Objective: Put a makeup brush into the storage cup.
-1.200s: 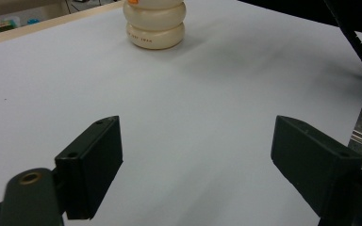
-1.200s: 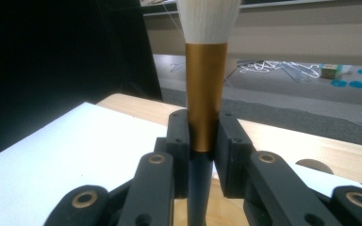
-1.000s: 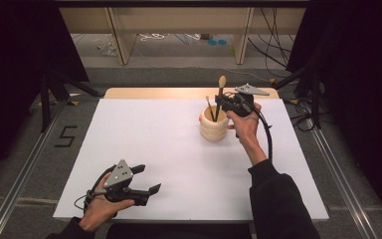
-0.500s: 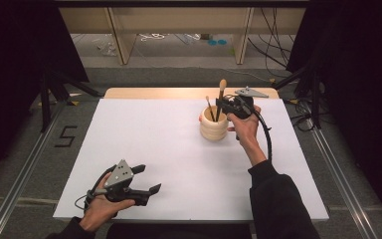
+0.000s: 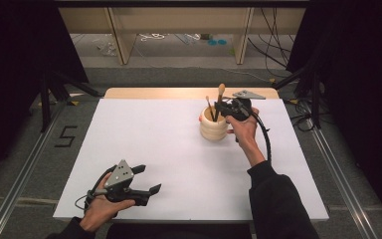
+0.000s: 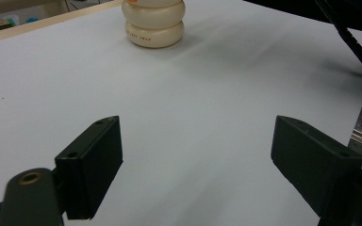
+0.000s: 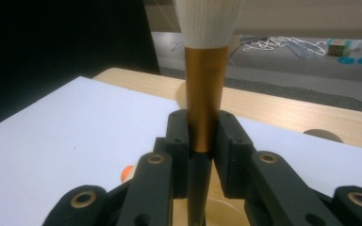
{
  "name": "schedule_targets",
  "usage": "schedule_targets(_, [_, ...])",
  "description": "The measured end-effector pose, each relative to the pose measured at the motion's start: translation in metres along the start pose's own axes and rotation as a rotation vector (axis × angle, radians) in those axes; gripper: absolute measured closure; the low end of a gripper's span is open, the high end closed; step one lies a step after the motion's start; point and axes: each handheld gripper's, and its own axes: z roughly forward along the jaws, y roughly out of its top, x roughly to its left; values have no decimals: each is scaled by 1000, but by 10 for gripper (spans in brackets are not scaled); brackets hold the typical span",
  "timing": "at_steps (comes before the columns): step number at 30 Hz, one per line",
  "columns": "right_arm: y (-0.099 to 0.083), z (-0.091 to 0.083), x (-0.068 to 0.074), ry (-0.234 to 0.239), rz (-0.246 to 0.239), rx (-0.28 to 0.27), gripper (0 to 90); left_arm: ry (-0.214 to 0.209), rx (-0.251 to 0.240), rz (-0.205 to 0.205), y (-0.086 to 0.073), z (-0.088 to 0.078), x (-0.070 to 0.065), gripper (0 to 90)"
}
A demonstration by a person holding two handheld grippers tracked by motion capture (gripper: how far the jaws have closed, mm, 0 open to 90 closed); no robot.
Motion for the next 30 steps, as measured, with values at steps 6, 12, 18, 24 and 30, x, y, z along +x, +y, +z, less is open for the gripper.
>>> schedule_targets(6, [-1,2,1,-7,13,15,677,0,1,1,0,0,0,170])
schedule_targets(12, [2,1,2,-44,58,14,358,-6,0,2,0,1,1,170])
schedule_targets(18, [5,-6,1,-77,76,-1,262,1,4,14,0,0,0,170])
schedule_targets(24, [8,-14,0,-74,86,5,255,1,0,-1,0,0,0,170])
schedule_targets(30, [11,-23,3,-62,77,1,245,1,-1,0,0,0,0,170])
